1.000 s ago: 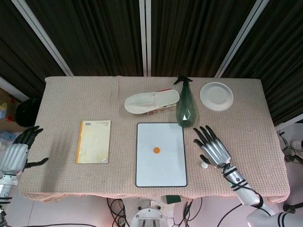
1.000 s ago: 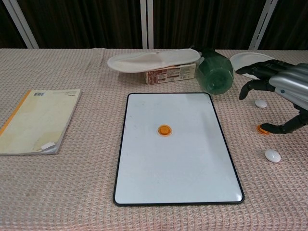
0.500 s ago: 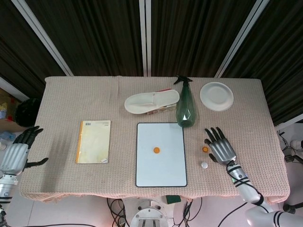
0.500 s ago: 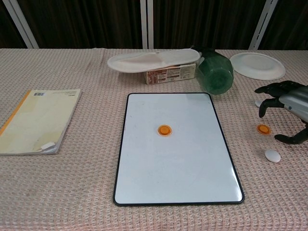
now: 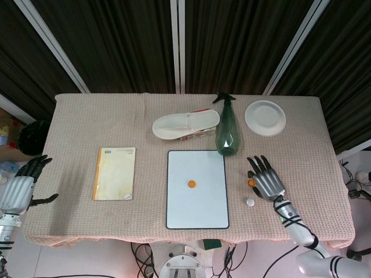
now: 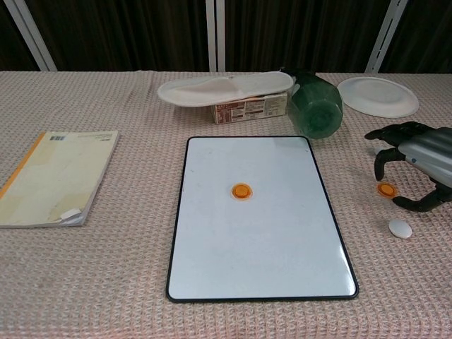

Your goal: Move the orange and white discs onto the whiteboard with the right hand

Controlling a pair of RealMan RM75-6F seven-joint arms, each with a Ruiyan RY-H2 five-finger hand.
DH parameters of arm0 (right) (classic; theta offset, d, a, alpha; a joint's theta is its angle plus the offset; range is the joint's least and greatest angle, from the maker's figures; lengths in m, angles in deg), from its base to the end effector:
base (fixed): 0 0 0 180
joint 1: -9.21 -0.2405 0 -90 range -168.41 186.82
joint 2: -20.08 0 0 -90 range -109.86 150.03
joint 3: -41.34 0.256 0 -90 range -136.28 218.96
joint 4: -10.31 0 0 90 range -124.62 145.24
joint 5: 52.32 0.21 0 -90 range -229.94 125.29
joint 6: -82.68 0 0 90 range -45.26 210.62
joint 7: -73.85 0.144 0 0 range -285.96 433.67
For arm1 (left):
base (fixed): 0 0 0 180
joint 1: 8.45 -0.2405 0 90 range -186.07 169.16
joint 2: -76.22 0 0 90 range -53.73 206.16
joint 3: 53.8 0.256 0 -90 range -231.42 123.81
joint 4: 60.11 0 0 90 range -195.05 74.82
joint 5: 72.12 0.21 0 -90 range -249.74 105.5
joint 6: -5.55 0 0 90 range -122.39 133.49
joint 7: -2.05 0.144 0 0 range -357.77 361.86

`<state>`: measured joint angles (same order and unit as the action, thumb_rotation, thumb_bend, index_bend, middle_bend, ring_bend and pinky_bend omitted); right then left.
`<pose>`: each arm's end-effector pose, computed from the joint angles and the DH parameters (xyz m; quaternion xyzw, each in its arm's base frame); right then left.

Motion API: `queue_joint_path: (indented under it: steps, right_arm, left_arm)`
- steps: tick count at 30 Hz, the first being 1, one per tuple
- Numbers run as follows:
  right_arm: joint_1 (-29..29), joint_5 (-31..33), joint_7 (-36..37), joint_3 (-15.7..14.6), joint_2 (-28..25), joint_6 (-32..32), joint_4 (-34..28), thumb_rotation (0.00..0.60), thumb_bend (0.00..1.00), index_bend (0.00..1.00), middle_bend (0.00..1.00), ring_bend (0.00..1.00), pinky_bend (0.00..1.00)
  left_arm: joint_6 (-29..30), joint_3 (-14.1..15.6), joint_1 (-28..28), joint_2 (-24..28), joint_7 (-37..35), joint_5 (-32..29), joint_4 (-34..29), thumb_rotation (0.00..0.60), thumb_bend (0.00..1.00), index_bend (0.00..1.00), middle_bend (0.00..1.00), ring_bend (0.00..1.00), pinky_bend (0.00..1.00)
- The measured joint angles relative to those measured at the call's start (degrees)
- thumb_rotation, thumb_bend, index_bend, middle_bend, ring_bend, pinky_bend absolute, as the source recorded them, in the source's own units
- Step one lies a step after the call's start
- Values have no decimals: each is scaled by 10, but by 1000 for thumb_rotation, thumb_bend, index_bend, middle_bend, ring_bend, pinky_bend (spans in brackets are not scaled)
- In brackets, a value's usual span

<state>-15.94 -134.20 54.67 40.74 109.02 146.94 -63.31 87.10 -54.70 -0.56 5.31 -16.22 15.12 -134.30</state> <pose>-0.2680 -0.2647 -0.0106 0.7753 -0.3027 0.2825 0.4769 -0.3555 0.1964 0.1407 -0.5931 -0.4330 -0.4105 0.5405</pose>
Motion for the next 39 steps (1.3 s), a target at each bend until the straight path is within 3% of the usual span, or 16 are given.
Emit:
queue_joint_path:
  steps: [13, 24, 30, 39]
  right_arm:
    - [0, -15, 7, 3, -1, 5, -3, 600, 319, 541, 44, 0, 0]
    - [-41, -92, 50, 10, -19, 15, -54, 600, 320, 592, 51, 0, 0]
    - [-78, -92, 3, 25, -6, -34, -74, 600, 319, 618, 51, 0, 0]
    - [-125, -30, -86, 59, 35, -106, -96, 600, 320, 619, 51, 0, 0]
  left_arm:
    - [-5, 3, 3, -7, -5, 2, 10, 600, 0, 135, 91, 88, 178]
    - [-1, 2, 2, -6, -4, 2, 9, 600, 0, 135, 91, 88, 178]
    - [1, 1, 0, -4, -3, 0, 7, 600, 0, 135, 91, 88, 178]
    - [21, -5, -4, -9, -13, 1, 19, 600, 0, 135, 91, 88, 174]
